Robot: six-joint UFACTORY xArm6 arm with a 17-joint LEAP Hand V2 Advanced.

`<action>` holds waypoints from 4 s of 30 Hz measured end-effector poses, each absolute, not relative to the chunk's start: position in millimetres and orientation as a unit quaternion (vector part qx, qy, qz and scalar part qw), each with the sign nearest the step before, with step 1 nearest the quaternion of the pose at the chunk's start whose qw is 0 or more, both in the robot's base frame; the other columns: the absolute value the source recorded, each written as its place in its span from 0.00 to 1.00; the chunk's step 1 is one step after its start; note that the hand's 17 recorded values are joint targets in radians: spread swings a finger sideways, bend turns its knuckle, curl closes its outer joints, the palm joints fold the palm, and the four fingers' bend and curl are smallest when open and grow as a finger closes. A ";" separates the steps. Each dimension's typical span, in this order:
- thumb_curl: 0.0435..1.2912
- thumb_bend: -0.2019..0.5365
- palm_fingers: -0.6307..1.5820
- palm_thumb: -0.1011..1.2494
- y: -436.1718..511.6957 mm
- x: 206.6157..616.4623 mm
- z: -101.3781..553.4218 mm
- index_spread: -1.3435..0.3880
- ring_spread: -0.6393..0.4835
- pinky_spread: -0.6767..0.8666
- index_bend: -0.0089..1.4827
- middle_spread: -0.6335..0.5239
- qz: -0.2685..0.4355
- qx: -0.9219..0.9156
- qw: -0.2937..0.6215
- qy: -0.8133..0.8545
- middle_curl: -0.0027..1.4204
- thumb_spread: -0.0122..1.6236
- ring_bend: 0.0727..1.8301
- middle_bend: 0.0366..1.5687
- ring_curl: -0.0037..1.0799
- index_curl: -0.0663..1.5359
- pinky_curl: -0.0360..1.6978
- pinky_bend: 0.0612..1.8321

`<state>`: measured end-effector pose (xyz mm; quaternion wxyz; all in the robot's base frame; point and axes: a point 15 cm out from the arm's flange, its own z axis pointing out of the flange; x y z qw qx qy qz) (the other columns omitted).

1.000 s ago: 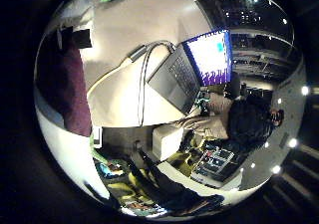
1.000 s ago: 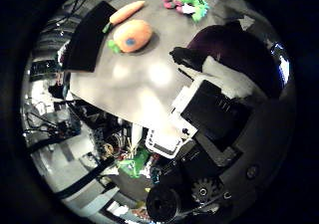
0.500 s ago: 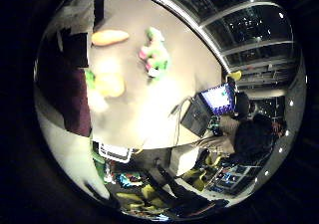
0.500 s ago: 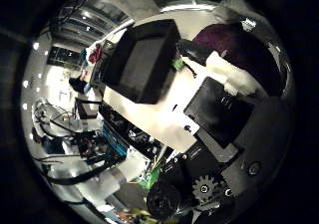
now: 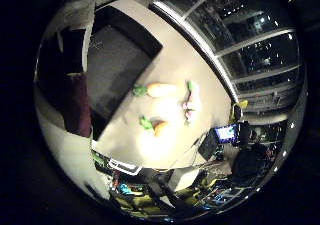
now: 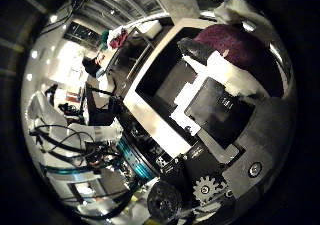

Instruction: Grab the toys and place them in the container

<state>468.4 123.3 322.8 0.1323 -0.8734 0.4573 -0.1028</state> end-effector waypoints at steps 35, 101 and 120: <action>0.27 0.24 0.33 0.63 -20.1 478.3 299.2 0.53 0.68 0.72 0.11 0.57 -0.146 -0.855 0.053 0.495 0.23 0.60 0.18 0.14 0.21 0.20 0.24 0.24; 0.29 0.25 0.97 0.65 -275.2 416.7 84.4 0.59 0.38 0.17 0.53 0.41 -0.016 -0.813 -0.042 0.580 0.39 0.59 0.58 0.58 0.43 0.37 0.25 0.50; 0.45 0.25 0.85 0.83 -209.9 417.1 264.7 0.66 0.43 0.30 0.75 0.46 -0.038 -0.808 -0.038 0.587 0.43 0.55 0.75 0.80 0.52 0.45 0.41 0.68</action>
